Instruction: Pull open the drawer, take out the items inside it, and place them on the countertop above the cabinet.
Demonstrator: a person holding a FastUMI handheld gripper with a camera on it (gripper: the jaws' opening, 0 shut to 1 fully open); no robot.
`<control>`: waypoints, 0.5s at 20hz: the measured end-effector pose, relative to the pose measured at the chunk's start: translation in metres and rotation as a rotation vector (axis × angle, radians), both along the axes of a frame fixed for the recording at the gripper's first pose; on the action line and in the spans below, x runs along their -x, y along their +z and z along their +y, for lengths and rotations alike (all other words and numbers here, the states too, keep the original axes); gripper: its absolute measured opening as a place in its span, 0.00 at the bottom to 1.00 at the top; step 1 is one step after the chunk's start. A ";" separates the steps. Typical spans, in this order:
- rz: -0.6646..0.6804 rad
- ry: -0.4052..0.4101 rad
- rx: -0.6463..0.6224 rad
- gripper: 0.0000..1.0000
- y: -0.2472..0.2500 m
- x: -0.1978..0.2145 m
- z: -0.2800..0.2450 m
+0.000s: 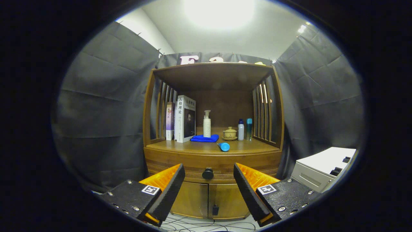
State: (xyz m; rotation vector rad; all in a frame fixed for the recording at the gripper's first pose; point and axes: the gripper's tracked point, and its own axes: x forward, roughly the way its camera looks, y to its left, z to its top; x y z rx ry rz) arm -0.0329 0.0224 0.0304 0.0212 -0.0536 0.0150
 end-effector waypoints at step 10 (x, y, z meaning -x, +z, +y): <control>0.000 -0.037 0.026 0.95 -0.009 -0.001 -0.010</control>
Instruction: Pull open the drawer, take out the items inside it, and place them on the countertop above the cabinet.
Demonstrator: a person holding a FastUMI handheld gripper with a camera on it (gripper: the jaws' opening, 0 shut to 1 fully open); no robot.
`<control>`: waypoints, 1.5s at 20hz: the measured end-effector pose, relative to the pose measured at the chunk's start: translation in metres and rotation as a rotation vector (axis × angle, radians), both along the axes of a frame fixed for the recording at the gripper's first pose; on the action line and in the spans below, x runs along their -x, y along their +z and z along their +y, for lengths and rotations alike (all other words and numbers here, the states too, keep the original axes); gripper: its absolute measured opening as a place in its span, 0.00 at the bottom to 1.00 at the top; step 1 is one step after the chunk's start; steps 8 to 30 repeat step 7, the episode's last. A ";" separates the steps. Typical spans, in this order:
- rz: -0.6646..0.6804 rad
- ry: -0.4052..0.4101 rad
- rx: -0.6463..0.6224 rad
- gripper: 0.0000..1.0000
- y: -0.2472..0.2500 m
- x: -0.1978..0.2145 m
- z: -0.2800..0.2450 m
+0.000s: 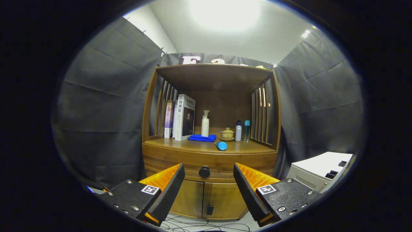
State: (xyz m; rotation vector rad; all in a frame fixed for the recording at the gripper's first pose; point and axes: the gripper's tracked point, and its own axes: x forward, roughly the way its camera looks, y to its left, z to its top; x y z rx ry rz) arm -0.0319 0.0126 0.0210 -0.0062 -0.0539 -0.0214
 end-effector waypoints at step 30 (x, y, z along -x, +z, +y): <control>0.020 0.002 0.017 0.95 -0.006 -0.003 0.001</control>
